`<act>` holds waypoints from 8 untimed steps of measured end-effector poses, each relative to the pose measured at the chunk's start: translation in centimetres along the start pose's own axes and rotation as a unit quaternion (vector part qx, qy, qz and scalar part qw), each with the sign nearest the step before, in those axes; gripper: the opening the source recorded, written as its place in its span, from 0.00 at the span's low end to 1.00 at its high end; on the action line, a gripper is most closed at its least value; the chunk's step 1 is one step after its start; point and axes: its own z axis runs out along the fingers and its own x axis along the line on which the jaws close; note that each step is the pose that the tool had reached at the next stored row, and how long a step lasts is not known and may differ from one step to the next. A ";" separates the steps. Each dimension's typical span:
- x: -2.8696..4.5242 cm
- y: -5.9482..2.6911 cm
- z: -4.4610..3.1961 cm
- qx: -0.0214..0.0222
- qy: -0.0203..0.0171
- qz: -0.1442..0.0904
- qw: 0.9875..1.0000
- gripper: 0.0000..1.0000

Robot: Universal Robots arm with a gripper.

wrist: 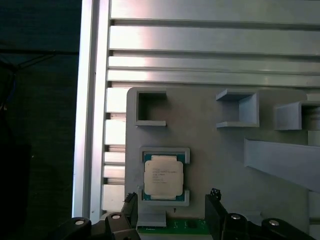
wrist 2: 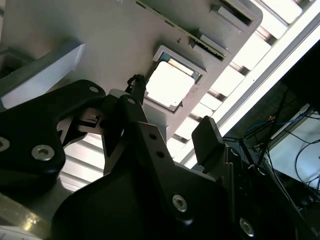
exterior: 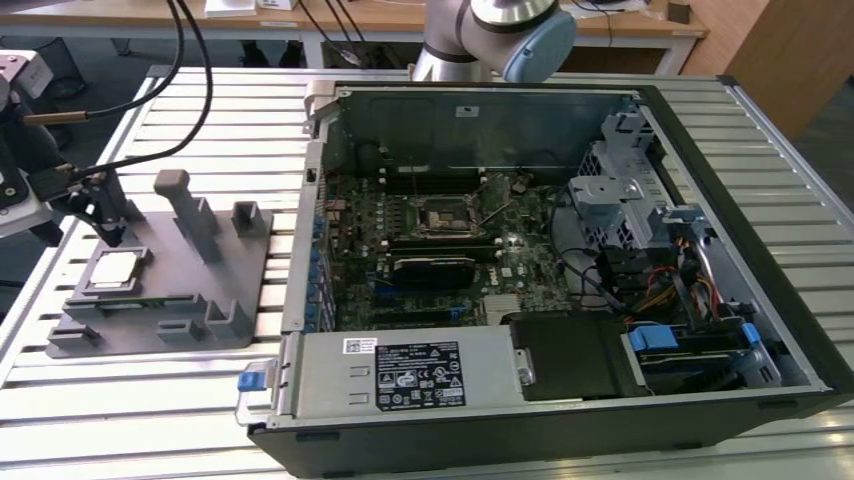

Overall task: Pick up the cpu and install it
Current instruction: 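Pick up the cpu and move it towards the insertion slot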

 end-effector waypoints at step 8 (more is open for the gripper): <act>0.00 -0.01 0.28 0.000 0.000 0.000 1.000 0.64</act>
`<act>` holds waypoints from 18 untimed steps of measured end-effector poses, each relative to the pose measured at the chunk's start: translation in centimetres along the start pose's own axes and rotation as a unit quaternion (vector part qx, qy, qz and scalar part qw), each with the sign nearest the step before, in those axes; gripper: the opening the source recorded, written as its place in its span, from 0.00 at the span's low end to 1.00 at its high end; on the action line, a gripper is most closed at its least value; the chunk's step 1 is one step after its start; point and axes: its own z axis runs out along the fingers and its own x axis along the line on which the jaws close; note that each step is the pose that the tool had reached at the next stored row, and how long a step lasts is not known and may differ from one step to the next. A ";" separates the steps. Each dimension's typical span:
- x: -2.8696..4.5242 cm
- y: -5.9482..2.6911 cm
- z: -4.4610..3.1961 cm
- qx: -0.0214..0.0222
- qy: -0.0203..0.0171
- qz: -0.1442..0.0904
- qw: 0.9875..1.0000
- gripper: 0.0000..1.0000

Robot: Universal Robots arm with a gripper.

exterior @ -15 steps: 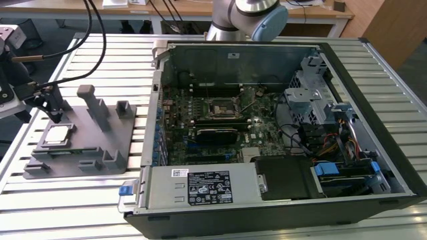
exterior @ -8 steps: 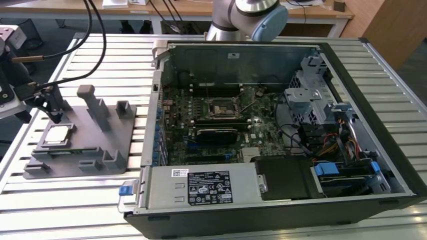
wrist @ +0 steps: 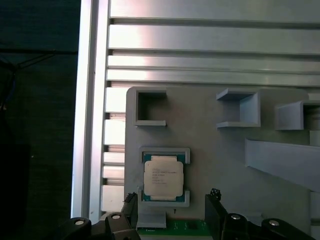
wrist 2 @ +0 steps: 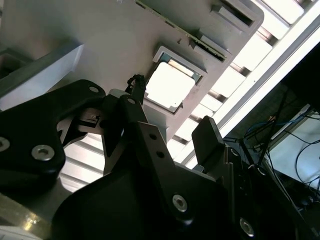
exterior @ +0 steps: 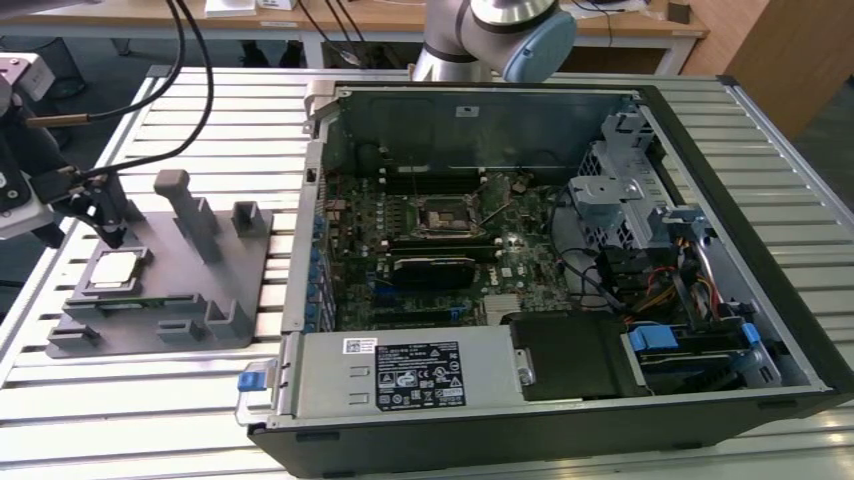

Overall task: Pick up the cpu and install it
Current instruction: 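Pick up the cpu and move it towards the insertion slot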

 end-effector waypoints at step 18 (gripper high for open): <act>-0.04 -0.07 1.35 0.000 0.000 0.000 1.000 0.72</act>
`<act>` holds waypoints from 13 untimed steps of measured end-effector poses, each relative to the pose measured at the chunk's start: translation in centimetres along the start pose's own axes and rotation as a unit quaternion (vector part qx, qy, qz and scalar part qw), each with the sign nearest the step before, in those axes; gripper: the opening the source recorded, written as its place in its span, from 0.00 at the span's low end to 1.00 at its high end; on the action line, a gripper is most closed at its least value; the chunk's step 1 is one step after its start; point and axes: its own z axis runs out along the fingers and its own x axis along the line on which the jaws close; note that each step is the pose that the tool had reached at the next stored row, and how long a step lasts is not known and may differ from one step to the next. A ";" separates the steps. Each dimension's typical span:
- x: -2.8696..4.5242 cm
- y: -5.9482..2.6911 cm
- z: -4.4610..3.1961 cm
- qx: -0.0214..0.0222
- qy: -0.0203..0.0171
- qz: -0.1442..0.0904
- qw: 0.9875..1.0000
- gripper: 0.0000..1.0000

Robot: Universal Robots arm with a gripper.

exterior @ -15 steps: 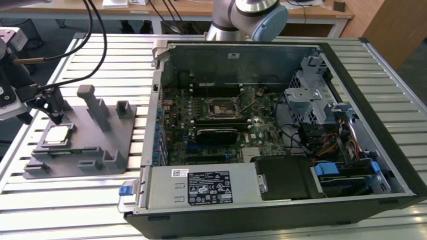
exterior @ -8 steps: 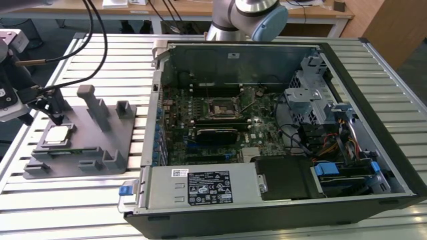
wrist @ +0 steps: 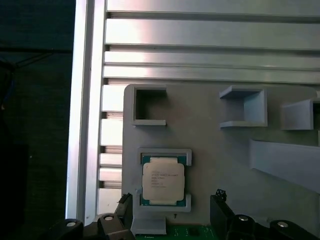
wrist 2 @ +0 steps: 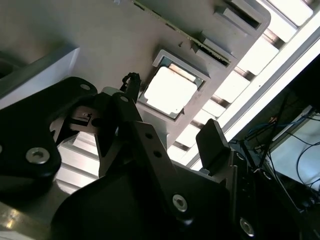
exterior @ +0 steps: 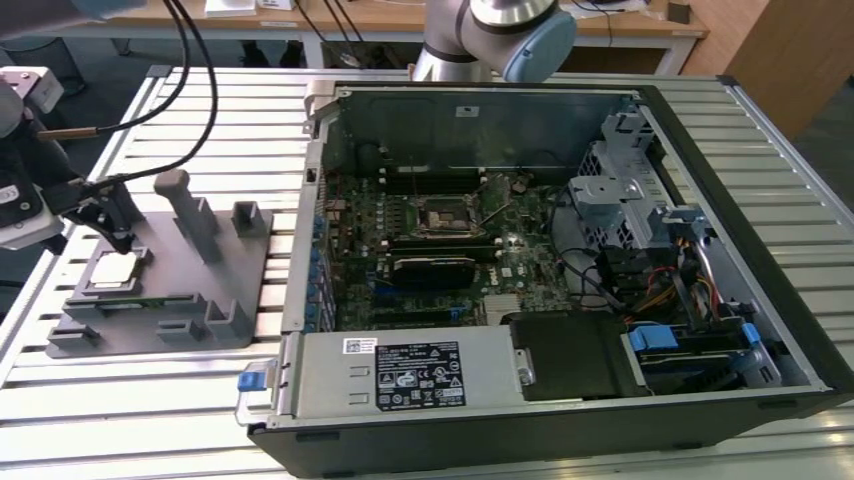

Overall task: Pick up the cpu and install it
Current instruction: 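Pick up the cpu and move it towards the insertion slot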

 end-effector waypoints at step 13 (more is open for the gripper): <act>-0.02 -0.10 1.87 0.005 0.000 0.000 1.000 0.72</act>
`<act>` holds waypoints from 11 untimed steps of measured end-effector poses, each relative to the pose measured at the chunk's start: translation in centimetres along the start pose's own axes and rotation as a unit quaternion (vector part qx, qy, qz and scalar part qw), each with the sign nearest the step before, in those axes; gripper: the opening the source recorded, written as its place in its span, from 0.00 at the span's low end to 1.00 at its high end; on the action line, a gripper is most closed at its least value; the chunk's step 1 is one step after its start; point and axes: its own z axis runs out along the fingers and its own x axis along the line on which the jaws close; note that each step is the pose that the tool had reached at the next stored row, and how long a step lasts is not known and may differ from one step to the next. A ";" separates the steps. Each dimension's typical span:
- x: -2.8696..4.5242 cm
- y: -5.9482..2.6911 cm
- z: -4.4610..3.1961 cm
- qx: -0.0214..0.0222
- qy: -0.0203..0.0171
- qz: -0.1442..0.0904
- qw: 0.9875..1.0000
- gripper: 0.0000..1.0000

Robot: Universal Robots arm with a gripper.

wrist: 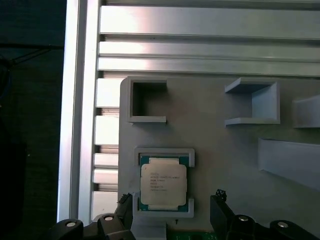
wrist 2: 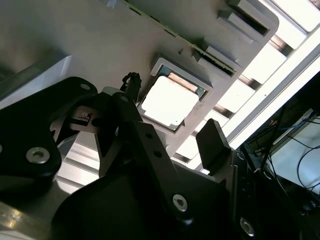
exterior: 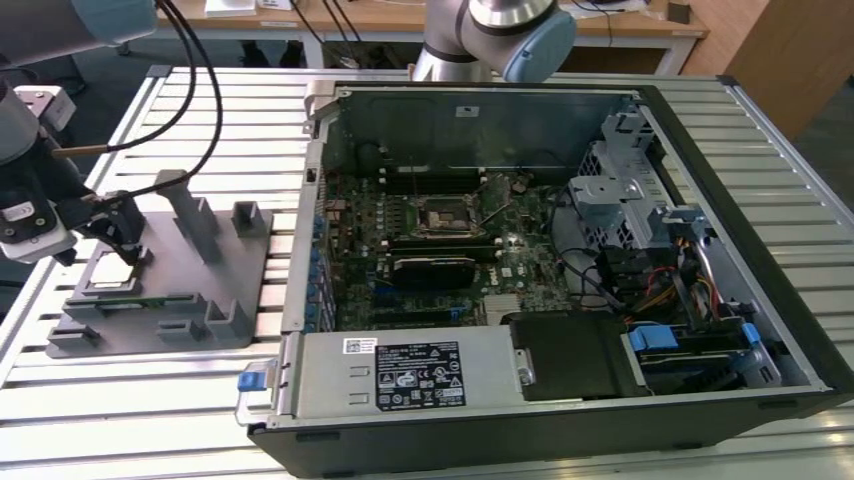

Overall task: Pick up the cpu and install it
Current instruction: 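Pick up the cpu and move it towards the insertion slot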

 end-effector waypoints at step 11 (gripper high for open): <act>-0.01 -0.01 0.32 0.000 0.000 0.000 1.000 0.72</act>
